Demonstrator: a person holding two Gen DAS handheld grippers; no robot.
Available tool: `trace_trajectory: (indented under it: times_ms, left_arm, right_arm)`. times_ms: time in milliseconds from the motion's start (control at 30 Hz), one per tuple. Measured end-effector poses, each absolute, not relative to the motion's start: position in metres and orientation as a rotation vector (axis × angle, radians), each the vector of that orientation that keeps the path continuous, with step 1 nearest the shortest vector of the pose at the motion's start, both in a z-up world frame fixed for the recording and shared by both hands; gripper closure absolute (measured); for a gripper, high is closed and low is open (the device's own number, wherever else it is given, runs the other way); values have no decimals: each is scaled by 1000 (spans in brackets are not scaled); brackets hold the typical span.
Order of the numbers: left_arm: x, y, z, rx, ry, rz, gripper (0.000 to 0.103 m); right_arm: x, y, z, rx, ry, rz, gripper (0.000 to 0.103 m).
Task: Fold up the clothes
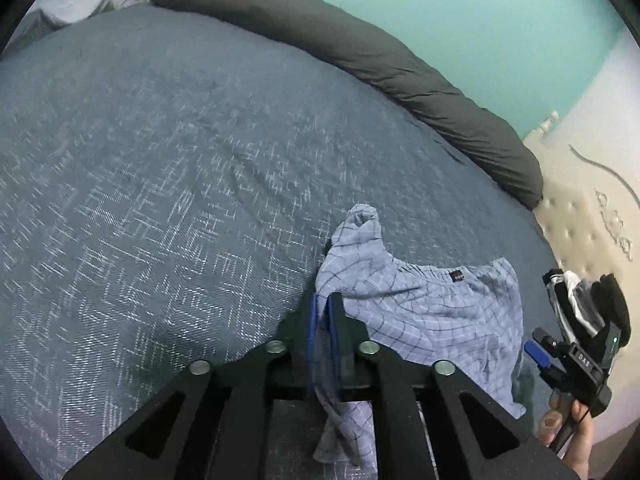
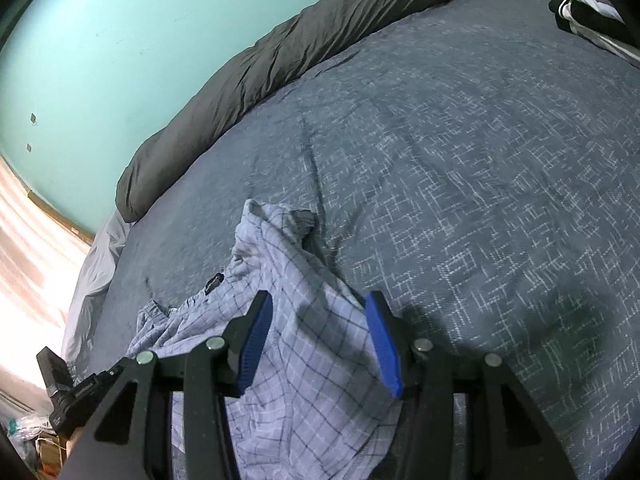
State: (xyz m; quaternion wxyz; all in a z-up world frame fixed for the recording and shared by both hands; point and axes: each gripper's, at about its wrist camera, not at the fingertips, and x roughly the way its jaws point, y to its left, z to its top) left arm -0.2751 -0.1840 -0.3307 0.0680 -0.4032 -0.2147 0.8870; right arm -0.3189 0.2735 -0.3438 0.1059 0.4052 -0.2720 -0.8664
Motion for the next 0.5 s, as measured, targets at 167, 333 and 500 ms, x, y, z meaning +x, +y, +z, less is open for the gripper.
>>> trace_trajectory:
  times_ms: [167, 333, 500]
  left_arm:
    - [-261, -171, -326, -1230, -580, 2656, 80]
    - [-248, -138, -333, -1298, -432, 2579, 80]
    - [-233, -117, -336, -1321, -314, 2558, 74]
  right_arm:
    - [-312, 276, -338, 1164, -846, -2566, 54]
    - [-302, 274, -334, 1158, -826, -2563, 54]
    - [-290, 277, -333, 1158, -840, -2566, 54]
